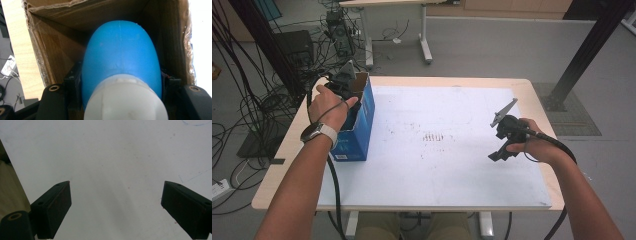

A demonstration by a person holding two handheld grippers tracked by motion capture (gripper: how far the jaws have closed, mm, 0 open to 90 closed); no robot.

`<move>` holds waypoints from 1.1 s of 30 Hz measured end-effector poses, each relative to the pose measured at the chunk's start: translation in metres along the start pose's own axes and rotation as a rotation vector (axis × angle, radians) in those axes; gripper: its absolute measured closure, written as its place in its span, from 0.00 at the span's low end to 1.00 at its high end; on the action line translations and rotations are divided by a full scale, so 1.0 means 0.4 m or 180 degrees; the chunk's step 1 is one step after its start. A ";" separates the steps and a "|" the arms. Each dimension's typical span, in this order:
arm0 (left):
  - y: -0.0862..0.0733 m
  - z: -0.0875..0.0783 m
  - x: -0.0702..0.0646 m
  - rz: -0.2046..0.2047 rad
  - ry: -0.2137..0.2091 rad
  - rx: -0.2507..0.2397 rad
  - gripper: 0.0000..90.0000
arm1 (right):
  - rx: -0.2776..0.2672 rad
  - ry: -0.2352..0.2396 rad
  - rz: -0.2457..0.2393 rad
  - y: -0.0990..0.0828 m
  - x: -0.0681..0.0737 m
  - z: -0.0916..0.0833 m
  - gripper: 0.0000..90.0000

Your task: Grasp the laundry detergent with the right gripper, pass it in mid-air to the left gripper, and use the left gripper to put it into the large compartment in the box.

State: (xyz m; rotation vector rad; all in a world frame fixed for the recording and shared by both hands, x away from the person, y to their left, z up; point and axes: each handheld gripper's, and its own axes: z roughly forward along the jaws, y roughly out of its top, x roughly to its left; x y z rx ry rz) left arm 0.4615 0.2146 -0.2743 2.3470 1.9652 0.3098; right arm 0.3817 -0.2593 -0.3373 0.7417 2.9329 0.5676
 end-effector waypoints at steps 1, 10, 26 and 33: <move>0.000 0.001 0.001 -0.0001 0.0005 0.0003 0.42 | 0.0005 0.0001 0.0006 -0.001 0.000 0.000 0.11; 0.000 0.002 -0.001 0.0017 0.0003 -0.0004 0.42 | 0.0002 0.0000 0.0013 -0.004 0.001 0.000 0.11; -0.001 0.002 0.005 0.0023 -0.0017 -0.0003 0.42 | 0.0004 -0.0004 0.0008 0.002 0.001 -0.001 0.11; -0.001 0.002 0.006 0.0021 -0.0026 -0.0002 0.42 | 0.0014 -0.0001 0.0010 0.001 0.001 0.001 0.11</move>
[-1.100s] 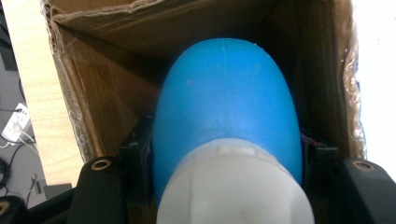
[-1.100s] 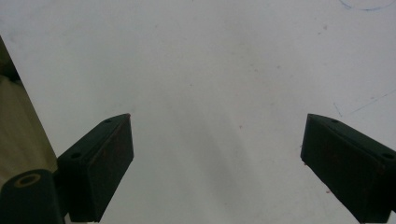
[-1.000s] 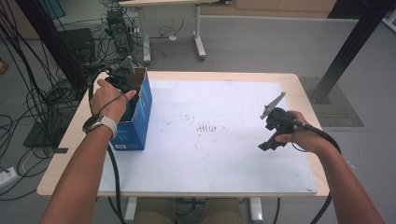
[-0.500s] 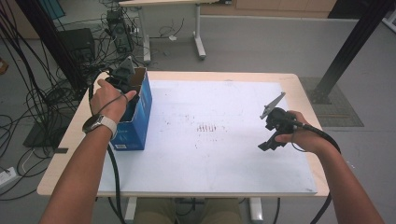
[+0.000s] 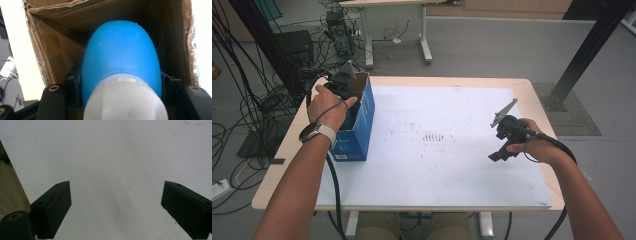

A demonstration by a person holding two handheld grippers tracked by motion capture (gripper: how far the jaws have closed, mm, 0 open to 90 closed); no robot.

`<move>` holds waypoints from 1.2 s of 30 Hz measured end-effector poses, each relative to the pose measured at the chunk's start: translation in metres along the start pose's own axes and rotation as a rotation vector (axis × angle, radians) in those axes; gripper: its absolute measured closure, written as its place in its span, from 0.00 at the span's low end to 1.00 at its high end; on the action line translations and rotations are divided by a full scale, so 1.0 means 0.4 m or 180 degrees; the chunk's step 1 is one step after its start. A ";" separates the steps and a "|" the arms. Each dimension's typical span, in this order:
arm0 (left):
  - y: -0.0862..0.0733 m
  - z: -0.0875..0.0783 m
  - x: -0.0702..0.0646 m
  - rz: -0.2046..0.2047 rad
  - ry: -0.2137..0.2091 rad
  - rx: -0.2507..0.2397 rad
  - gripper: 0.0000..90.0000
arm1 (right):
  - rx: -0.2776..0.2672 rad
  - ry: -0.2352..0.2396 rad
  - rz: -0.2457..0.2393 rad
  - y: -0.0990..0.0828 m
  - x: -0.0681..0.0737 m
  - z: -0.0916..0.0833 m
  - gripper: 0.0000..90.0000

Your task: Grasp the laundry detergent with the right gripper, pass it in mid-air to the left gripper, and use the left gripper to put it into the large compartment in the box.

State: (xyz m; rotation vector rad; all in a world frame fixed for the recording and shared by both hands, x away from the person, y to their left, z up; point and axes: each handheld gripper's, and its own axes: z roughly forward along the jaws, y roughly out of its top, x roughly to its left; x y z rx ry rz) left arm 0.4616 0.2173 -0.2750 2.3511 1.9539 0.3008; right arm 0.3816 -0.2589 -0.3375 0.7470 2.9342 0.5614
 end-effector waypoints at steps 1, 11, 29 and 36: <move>0.000 0.000 0.000 0.0004 0.0003 -0.0006 0.42 | -0.0003 0.0000 -0.0006 0.000 0.000 0.000 0.11; -0.001 0.001 -0.001 0.0021 0.0006 -0.0019 0.42 | -0.0001 0.0011 -0.0012 -0.001 0.001 0.003 0.11; -0.004 0.001 0.000 0.0022 0.0017 -0.0026 0.42 | -0.0012 -0.0005 0.0006 -0.007 0.004 -0.004 0.10; -0.004 0.001 0.000 0.0019 0.0018 -0.0026 0.42 | -0.0015 -0.0010 0.0013 -0.010 0.005 -0.003 0.10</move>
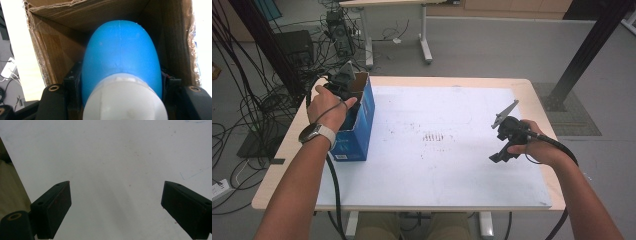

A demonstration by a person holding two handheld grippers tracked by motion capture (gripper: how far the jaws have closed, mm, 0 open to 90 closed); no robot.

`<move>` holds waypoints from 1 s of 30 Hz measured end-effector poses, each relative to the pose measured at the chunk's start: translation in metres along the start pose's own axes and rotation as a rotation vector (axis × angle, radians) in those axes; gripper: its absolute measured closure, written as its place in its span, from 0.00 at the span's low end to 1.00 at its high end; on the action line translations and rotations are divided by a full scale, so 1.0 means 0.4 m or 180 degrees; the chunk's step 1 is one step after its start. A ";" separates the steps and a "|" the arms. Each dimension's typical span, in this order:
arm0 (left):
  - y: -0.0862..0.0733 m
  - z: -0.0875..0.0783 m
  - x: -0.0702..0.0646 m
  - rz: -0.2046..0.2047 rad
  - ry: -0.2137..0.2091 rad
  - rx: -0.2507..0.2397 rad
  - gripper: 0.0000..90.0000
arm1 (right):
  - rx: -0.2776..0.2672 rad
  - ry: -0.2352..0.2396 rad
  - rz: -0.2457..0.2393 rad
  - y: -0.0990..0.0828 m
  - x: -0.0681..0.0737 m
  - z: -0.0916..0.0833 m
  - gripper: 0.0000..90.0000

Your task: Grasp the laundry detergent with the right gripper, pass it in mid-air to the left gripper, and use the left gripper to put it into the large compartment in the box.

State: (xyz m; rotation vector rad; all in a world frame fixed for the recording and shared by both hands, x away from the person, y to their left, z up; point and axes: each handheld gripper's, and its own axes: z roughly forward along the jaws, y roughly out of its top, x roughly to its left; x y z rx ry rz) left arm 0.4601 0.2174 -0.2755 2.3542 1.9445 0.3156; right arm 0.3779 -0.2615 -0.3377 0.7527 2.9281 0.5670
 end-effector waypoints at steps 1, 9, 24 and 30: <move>0.000 0.000 0.000 0.0000 0.0001 0.0000 0.42 | -0.0001 0.0001 0.0002 0.000 0.000 0.000 0.11; 0.000 0.000 0.000 -0.0002 0.0002 -0.0011 0.42 | 0.0002 0.0003 -0.0003 -0.002 0.001 -0.001 0.11; 0.000 0.002 0.003 -0.0008 -0.0007 -0.0024 0.41 | 0.0004 0.0004 0.0004 -0.001 0.000 0.000 0.11; 0.000 0.002 0.003 -0.0009 -0.0009 -0.0024 0.41 | 0.0004 0.0009 0.0002 -0.001 0.000 0.001 0.11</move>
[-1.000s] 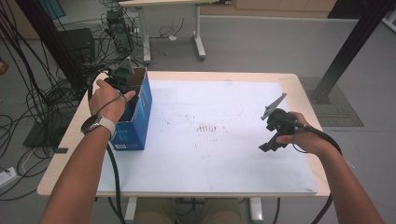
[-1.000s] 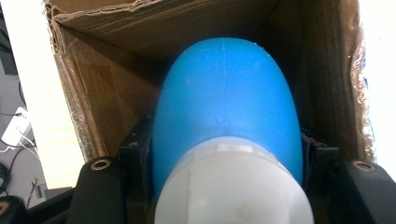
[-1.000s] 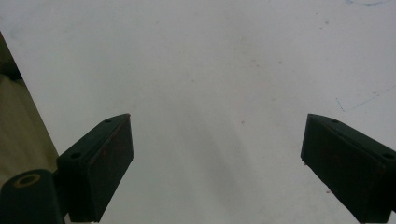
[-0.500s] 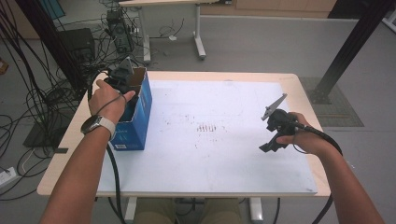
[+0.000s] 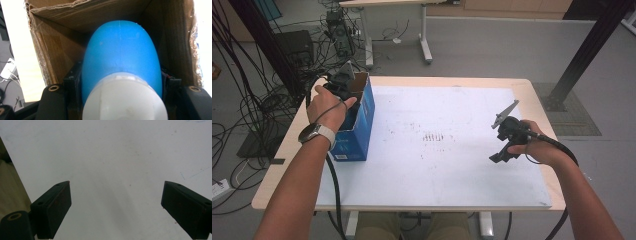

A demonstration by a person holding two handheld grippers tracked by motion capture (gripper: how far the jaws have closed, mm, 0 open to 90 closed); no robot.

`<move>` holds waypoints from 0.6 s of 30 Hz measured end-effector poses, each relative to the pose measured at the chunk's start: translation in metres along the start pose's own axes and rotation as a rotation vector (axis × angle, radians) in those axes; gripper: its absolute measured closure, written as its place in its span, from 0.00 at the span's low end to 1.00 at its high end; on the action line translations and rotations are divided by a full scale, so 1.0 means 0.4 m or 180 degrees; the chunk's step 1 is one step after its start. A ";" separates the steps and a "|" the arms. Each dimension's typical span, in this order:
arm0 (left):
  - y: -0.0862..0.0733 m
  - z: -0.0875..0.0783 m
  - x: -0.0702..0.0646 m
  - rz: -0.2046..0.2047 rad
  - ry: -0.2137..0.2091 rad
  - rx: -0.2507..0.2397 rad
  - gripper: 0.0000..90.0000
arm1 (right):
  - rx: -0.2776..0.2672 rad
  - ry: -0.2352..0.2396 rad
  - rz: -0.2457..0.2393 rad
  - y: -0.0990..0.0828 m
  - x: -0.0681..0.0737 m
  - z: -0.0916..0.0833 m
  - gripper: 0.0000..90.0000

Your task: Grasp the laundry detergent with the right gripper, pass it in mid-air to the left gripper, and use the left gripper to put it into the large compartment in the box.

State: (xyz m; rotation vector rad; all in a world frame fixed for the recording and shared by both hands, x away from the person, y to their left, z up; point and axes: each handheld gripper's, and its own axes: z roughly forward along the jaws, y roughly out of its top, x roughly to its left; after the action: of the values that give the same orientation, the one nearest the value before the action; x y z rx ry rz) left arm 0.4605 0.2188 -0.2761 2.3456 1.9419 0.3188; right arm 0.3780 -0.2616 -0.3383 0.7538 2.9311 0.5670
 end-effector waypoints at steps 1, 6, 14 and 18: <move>0.000 0.000 0.000 0.0002 0.0001 0.0002 0.41 | 0.0000 0.0001 0.0000 0.000 0.000 0.000 0.11; 0.000 0.000 0.000 0.0004 0.0002 -0.0001 0.41 | -0.0004 0.0003 0.0001 0.000 0.000 0.002 0.10; 0.000 0.000 0.000 0.0008 0.0002 -0.0010 0.41 | -0.0006 0.0007 -0.0004 -0.001 0.000 0.001 0.11; 0.000 0.001 0.000 0.0012 0.0004 -0.0013 0.41 | -0.0002 0.0007 -0.0002 -0.001 0.001 0.001 0.11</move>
State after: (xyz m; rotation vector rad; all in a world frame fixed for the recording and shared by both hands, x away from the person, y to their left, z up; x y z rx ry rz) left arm 0.4605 0.2188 -0.2764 2.3474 1.9357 0.3242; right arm 0.3776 -0.2617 -0.3389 0.7524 2.9330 0.5690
